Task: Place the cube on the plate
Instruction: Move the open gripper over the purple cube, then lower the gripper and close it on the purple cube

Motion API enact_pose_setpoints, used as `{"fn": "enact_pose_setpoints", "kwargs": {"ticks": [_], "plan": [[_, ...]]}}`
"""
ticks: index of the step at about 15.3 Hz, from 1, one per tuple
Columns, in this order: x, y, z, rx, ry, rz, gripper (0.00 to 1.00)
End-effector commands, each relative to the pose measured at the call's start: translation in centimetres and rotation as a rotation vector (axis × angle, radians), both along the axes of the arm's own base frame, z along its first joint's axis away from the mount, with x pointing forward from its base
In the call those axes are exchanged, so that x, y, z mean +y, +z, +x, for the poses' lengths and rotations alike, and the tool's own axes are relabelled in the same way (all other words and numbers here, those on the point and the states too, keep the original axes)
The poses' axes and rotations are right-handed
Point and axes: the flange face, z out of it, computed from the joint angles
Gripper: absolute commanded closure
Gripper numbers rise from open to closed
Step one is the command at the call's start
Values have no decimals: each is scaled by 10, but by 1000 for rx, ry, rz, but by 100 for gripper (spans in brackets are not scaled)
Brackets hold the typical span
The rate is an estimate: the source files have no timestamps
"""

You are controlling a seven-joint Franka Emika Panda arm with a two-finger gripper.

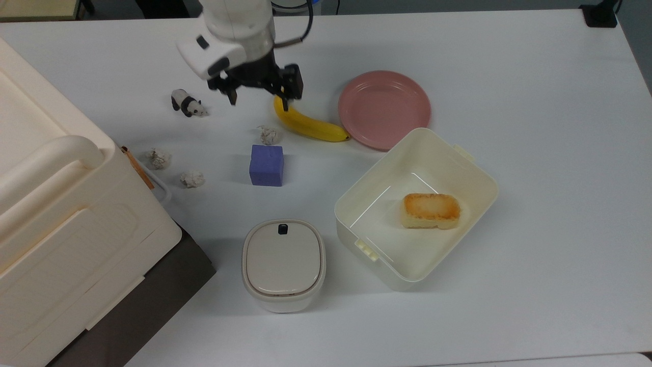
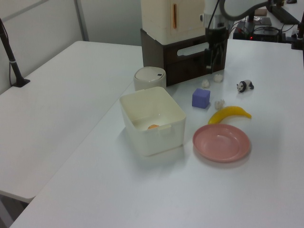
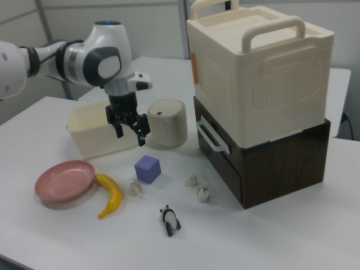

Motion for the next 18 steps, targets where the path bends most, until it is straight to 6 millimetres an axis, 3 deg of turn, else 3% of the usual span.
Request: {"fn": "enact_pose_setpoints", "kwargs": {"ticks": [1,4,9,15,18], "plan": [[23,-29,6,-67,-11,-9,1],[36,-65,13,-60,-22,-69,1],[36,-92,24,-57,-21,-82,1],[27,-124,32,-46,-19,-123,0],[10,-128,33,-46,-35,-137,0]]}}
